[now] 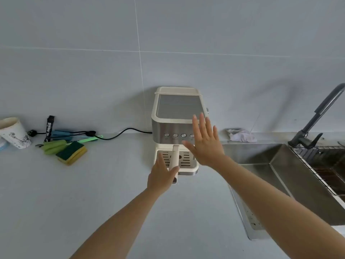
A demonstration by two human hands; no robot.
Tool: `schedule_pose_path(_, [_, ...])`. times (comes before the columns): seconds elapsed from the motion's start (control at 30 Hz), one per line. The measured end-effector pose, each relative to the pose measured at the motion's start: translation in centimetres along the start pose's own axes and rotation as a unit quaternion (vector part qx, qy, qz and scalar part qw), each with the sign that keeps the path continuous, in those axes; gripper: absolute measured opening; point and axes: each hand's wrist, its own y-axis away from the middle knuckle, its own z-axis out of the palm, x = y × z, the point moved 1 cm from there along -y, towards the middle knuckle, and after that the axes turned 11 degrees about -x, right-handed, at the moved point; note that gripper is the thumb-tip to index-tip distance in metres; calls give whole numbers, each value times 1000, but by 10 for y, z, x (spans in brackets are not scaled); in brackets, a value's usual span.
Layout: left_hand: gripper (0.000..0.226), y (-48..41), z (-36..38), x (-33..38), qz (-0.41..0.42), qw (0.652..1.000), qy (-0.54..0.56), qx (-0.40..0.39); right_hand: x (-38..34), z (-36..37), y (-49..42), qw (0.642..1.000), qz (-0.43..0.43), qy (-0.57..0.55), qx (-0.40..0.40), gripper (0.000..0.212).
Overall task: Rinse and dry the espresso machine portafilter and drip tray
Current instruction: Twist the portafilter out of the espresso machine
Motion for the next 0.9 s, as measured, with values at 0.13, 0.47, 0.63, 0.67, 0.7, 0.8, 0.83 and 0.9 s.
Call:
schedule_pose_path(0.13, [79, -10, 2, 15, -72, 987, 136, -40, 5, -17, -20, 1000, 2, 6, 4, 75])
schedule_pose_path(0.47, [48, -27, 5, 30, -118, 975, 165, -91, 21, -28, -58, 998, -35, -2, -47, 69])
schedule_pose_path(0.63, [42, -37, 9, 26, -134, 976, 153, -76, 25, -23, -68, 997, -73, 14, -35, 66])
schedule_pose_path(0.67, [41, -38, 11, 26, -135, 978, 146, -66, 26, -22, -69, 996, -80, 21, -21, 65])
schedule_pose_path(0.7, [39, -40, 12, 25, -134, 980, 136, -55, 28, -20, -71, 996, -88, 31, -5, 64])
schedule_pose_path(0.8, [31, -41, 17, 24, -121, 986, 106, -36, 32, -14, -79, 990, -116, 53, 61, 72])
schedule_pose_path(0.83, [28, -42, 17, 23, -116, 988, 99, -36, 32, -12, -80, 987, -128, 48, 86, 78])
schedule_pose_path(0.9, [29, -42, 17, 23, -114, 988, 93, -41, 33, -7, -83, 977, -157, 28, 145, 82])
